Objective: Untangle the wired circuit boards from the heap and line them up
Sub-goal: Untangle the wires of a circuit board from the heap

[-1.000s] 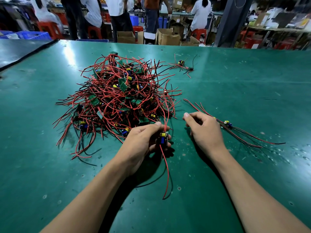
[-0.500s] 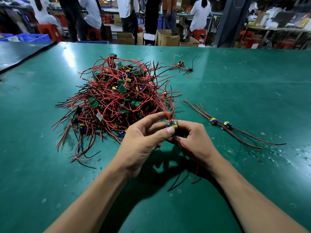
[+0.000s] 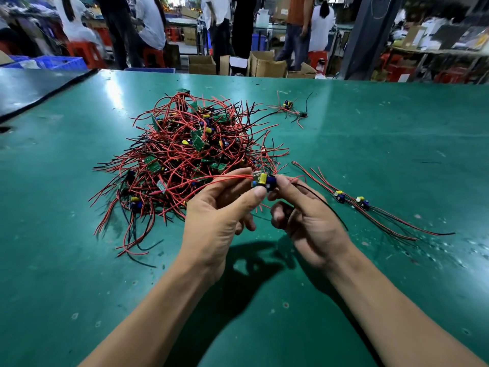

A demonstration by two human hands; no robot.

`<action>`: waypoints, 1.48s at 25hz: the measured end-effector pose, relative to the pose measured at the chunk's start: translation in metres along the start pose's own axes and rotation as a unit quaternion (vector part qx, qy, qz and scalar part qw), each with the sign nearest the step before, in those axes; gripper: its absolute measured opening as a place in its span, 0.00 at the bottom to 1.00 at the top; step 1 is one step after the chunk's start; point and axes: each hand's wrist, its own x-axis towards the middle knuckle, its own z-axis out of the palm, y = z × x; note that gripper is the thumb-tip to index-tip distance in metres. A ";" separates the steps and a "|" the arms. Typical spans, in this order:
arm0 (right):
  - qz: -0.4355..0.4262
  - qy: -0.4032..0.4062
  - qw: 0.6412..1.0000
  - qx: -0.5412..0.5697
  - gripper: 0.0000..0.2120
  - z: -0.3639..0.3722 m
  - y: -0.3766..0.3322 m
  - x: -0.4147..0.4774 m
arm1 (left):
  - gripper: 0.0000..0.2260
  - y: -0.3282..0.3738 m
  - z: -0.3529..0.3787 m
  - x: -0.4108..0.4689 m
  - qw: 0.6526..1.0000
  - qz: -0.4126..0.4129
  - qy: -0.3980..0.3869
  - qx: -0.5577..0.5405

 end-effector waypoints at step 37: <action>0.174 -0.072 0.973 -0.133 0.12 -0.017 0.001 0.000 | 0.07 -0.013 -0.001 0.001 0.975 -0.202 -0.078 0.052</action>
